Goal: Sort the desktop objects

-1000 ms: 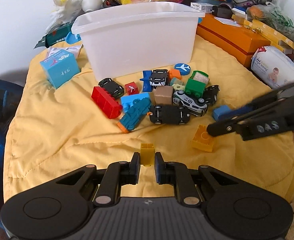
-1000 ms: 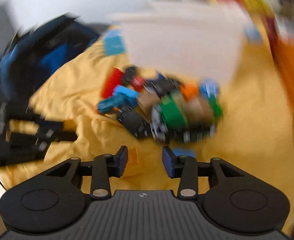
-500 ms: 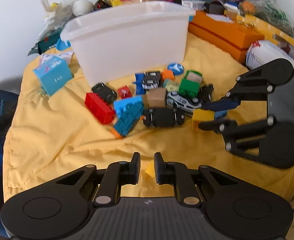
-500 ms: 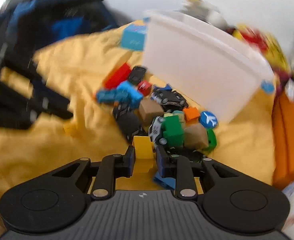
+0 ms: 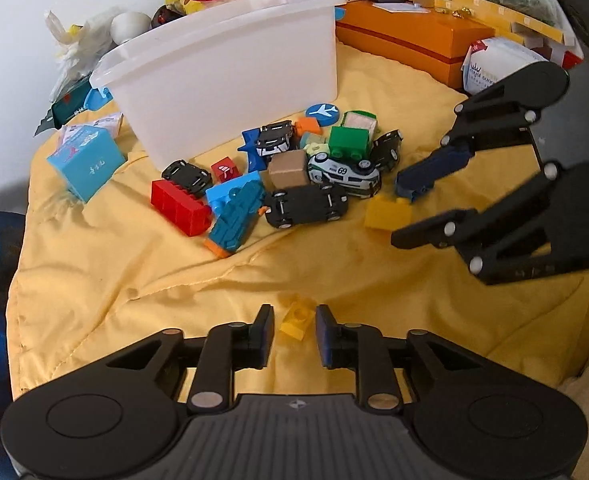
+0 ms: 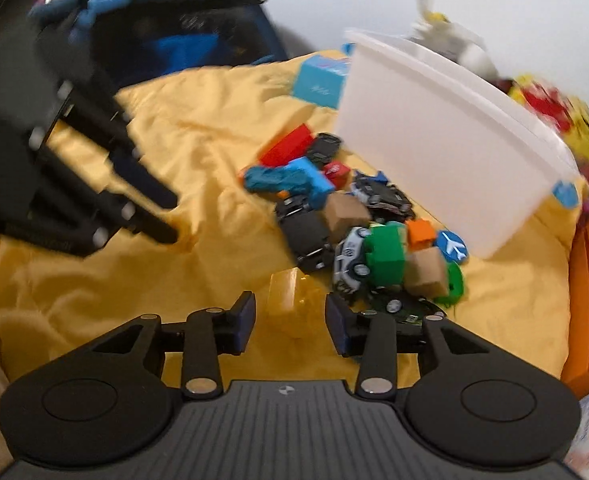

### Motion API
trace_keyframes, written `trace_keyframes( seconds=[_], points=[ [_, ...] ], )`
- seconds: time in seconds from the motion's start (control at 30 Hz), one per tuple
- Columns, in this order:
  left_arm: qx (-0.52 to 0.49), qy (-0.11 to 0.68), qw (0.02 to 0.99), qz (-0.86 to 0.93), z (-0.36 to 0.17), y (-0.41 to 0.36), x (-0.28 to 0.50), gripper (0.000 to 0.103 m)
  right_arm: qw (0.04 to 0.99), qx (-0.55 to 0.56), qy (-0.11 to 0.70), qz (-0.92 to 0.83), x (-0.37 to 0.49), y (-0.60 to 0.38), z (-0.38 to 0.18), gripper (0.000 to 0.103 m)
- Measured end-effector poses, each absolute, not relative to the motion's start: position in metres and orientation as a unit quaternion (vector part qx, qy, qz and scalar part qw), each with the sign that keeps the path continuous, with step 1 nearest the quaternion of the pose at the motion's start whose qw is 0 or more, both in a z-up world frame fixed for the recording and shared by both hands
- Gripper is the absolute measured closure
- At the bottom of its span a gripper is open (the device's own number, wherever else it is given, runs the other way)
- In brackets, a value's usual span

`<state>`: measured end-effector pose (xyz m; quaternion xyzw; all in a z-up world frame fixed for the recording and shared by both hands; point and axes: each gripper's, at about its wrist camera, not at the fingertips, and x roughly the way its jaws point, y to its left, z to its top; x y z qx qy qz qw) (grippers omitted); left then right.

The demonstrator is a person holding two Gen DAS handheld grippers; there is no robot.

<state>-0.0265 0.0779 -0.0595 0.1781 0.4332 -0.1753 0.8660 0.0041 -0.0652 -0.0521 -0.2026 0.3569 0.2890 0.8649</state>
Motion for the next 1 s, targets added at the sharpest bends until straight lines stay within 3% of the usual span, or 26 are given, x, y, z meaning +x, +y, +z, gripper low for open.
trace_keyframes(
  seconds=[0.07, 0.6, 0.77, 0.83, 0.87, 1.0],
  points=[
    [0.184, 0.431, 0.866, -0.175, -0.062, 0.079, -0.025, 0.069, 0.865, -0.189, 0.367, 0.286, 0.01, -0.065, -0.055, 0.058],
    [0.199, 0.437, 0.856, -0.192, -0.075, 0.073, -0.023, 0.069, 0.867, -0.12, 0.385, 0.291, 0.017, -0.074, -0.047, 0.058],
    [0.194, 0.442, 0.855, -0.192, -0.078, 0.076, -0.021, 0.075, 0.854, -0.095, 0.42, 0.292, 0.028, -0.072, -0.061, 0.058],
    [0.174, 0.435, 0.862, -0.195, -0.072, 0.081, -0.02, 0.075, 0.853, -0.099, 0.424, 0.288, 0.03, -0.07, -0.065, 0.061],
    [0.162, 0.432, 0.865, -0.199, -0.068, 0.083, -0.019, 0.075, 0.851, -0.1, 0.428, 0.286, 0.032, -0.069, -0.066, 0.068],
    [0.115, 0.418, 0.878, -0.205, -0.038, 0.09, -0.01, 0.075, 0.858, -0.108, 0.416, 0.283, 0.03, -0.073, -0.056, 0.068]
  ],
)
